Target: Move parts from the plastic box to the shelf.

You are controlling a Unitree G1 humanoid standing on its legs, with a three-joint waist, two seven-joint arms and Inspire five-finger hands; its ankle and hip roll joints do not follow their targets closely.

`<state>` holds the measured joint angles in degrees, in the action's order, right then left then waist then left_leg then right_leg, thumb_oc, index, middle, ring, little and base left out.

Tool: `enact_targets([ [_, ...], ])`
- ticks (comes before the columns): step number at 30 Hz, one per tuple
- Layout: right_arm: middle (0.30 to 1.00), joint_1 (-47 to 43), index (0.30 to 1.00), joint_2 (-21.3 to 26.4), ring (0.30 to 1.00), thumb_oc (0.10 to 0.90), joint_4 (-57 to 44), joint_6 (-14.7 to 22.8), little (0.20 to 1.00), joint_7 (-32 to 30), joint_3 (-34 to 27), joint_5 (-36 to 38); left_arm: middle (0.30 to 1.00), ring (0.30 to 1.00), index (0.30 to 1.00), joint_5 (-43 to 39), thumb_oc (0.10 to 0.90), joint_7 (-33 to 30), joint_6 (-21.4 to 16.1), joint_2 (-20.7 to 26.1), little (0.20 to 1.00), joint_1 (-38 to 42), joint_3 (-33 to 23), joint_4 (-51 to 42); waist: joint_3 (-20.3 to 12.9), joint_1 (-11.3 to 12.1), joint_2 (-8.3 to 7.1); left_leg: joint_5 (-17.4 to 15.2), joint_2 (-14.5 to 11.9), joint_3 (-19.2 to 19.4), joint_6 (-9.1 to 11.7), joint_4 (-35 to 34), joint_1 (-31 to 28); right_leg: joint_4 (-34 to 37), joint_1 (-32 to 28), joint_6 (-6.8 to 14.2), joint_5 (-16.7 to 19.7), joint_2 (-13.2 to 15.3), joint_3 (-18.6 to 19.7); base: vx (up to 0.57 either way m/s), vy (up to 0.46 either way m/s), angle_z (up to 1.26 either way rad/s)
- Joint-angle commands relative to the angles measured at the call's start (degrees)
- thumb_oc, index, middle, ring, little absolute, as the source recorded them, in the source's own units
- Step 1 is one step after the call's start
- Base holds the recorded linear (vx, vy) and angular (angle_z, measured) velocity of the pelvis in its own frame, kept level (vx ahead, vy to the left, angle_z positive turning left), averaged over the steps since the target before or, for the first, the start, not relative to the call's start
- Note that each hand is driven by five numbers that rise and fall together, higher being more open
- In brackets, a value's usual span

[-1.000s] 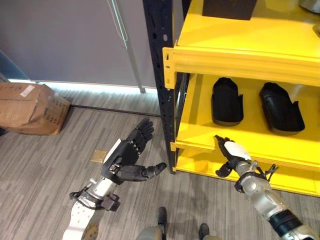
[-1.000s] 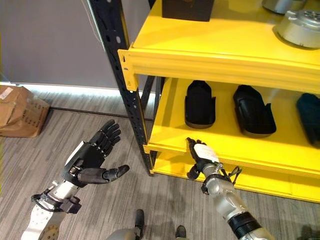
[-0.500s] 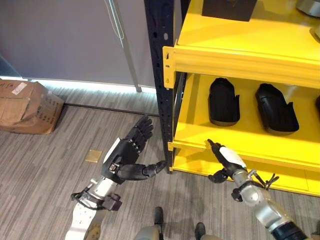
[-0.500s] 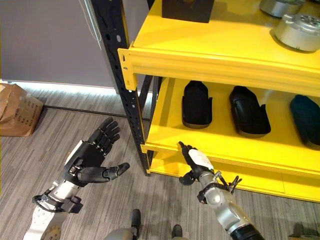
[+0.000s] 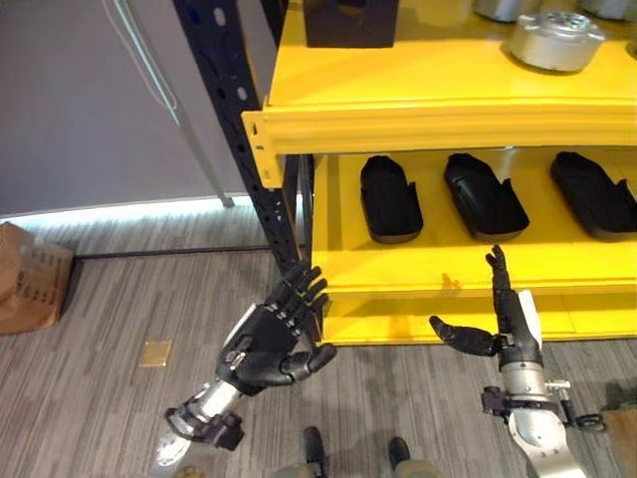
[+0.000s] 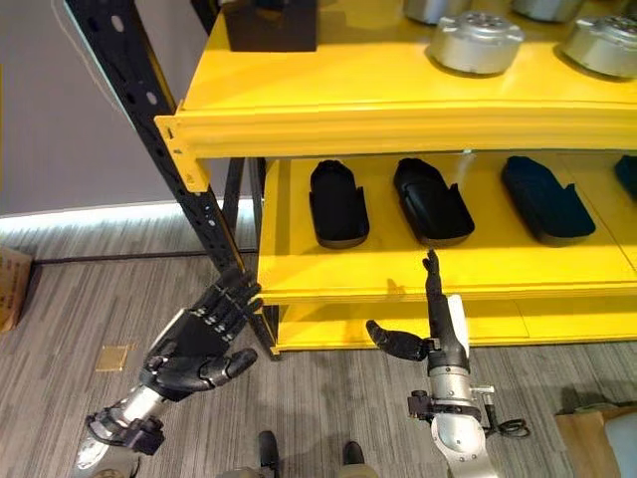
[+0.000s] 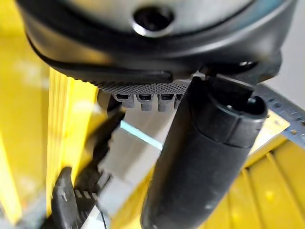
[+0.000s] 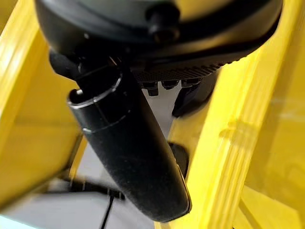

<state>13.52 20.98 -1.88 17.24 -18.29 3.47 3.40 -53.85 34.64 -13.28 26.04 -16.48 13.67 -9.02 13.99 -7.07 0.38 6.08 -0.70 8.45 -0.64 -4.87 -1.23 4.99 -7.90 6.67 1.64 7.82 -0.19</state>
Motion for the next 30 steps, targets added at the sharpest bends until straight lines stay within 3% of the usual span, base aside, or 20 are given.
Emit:
enact_targets([
  [1, 1.0, -4.55, 1.0, 3.19, 1.0, 0.9, -3.75, 5.17, 1.0, -1.15, -0.45, 1.68, 1.0, 1.0, 1.0, -3.76, 0.9, 4.62, -4.12, 0.74, 1.0, 2.11, -2.44, -3.82, -5.64, -0.34, -0.91, -7.39, -1.46, 2.58, 0.34, 0.4, -6.53, 0.01, 5.31, 0.79, 4.04, -1.54, 2.26, -0.13, 0.229, -0.39],
  [7, 1.0, -2.84, 1.0, 3.6, 1.0, 0.9, -4.93, 4.99, 1.0, 0.33, -1.27, 3.59, 1.0, 1.0, 1.0, -3.65, 0.9, 5.42, -3.62, 0.5, 1.0, 4.15, -0.7, -4.17, -5.83, -2.25, -1.26, -7.63, -1.14, 4.7, -0.06, -0.13, -6.34, 0.01, 7.49, 1.7, 5.3, -1.72, 4.88, -0.06, 0.107, -0.21],
  [8, 1.0, -3.01, 1.0, 3.6, 1.0, 0.9, -5.0, 5.2, 1.0, 0.82, -0.9, 3.33, 1.0, 1.0, 1.0, -3.25, 0.9, 4.98, -4.46, 0.58, 1.0, 4.22, -0.62, -4.22, -5.74, -2.01, -1.46, -7.66, -1.2, 5.94, 0.02, -0.13, -6.32, 0.01, 7.34, 1.84, 5.24, -1.44, 2.92, -0.07, -0.006, -0.25],
  [9, 1.0, -4.5, 1.0, 3.88, 1.0, 0.9, -4.92, 5.73, 1.0, 2.34, 0.79, 3.03, 1.0, 1.0, 1.0, -2.21, 0.9, 3.49, -6.6, 0.74, 1.0, 3.91, -0.75, -4.24, -5.2, -0.93, -1.94, -7.79, -1.54, 9.73, 0.17, -0.13, -6.85, -0.11, 6.76, 2.06, 4.99, -0.75, -3.78, -0.1, -0.064, -0.46],
  [10, 1.0, -5.39, 1.0, 4.1, 1.0, 0.9, -4.88, 5.84, 1.0, 3.0, 1.71, 3.94, 1.0, 1.0, 1.0, -1.66, 0.9, 2.76, -7.77, 0.78, 1.0, 3.74, -0.81, -4.22, -5.01, -0.29, -2.14, -7.76, -1.75, 11.54, 0.24, -0.13, -7.03, -0.59, 6.87, 2.13, 4.79, -0.46, -6.79, -0.11, -0.116, -1.05],
  [11, 1.0, -6.64, 1.0, 4.08, 1.0, 0.9, -4.38, 6.0, 1.0, 2.06, 3.25, 3.85, 1.0, 1.0, 1.0, -1.51, 0.9, 2.12, -8.44, 0.99, 1.0, 4.16, -0.52, -4.06, -4.81, 0.21, -2.15, -7.44, -1.93, 12.07, -0.07, -0.03, -6.8, -2.21, 7.56, 2.24, 4.43, 0.31, -7.45, -0.11, -0.18, -1.71],
  [13, 1.0, -7.72, 1.0, 3.83, 1.0, 0.9, -3.01, 7.66, 1.0, -0.24, 4.56, 3.91, 1.0, 1.0, 1.0, -1.66, 0.9, 2.48, -8.72, 1.72, 1.0, 5.4, 0.44, -3.72, -4.73, 0.4, -1.79, -7.22, -2.34, 9.83, -1.02, 1.25, -5.56, -5.76, 7.97, 2.81, 3.18, 2.39, -4.44, -0.05, -0.258, -1.02],
  [15, 1.0, -7.8, 1.0, 3.49, 1.0, 0.9, -2.93, 7.98, 1.0, -0.97, 4.19, 3.88, 1.0, 1.0, 1.0, -2.58, 0.9, 4.04, -8.2, 2.16, 1.0, 5.78, 0.87, -3.71, -5.02, 0.19, -1.56, -7.08, -2.82, 7.44, -0.75, 1.19, -5.56, -4.59, 6.99, 2.69, 3.35, 2.52, -2.15, 0.07, -0.311, 0.87],
  [17, 1.0, -8.46, 1.0, 3.52, 1.0, 0.9, -4.48, 6.39, 1.0, 1.22, 4.22, 2.62, 1.0, 1.0, 1.0, -2.99, 0.9, 2.59, -7.77, 1.99, 1.0, 6.31, 0.15, -4.09, -5.61, 0.32, -1.34, -6.8, -4.26, 6.76, 0.78, 0.64, -6.67, -1.39, 5.16, 2.46, 4.16, 2.64, -2.39, 0.16, -0.447, 0.91],
  [21, 1.0, -9.24, 1.0, 5.42, 1.0, 0.9, -6.17, 4.04, 1.0, 2.81, 4.62, 2.16, 1.0, 1.0, 1.0, 1.36, 0.9, -3.35, -10.37, 1.87, 1.0, 6.11, -1.36, -4.96, -6.37, 0.6, -1.07, -6.04, -6.8, 6.54, 2.77, -0.13, -7.66, -0.12, 3.71, 0.95, 3.11, 1.16, -4.1, 0.12, -0.383, -0.03],
  [24, 1.0, -10.02, 1.0, 6.95, 1.0, 0.9, -5.6, 3.71, 1.0, 2.61, 4.01, 3.07, 1.0, 1.0, 1.0, 10.06, 0.9, -12.15, -14.09, 2.31, 1.0, 4.89, -3.47, -4.88, -6.21, 1.24, -1.07, -4.3, -9.65, 6.09, 4.39, -0.13, -7.55, -0.3, 3.09, -1.32, 1.71, -0.89, -5.75, 0.09, -0.414, -0.15],
  [30, 1.0, -9.95, 1.0, 8.18, 1.0, 0.9, -5.17, 4.47, 1.0, 3.02, 2.74, 3.61, 1.0, 1.0, 1.0, 19.46, 0.9, -21.11, -16.46, 2.76, 1.0, 4.23, -6.25, -4.17, -5.48, 1.93, -1.03, -1.08, -12.24, 4.42, 5.81, 1.25, -5.96, -1.74, 3.58, -3.48, 0.35, -2.82, -6.17, 0.02, -0.194, -0.04],
])
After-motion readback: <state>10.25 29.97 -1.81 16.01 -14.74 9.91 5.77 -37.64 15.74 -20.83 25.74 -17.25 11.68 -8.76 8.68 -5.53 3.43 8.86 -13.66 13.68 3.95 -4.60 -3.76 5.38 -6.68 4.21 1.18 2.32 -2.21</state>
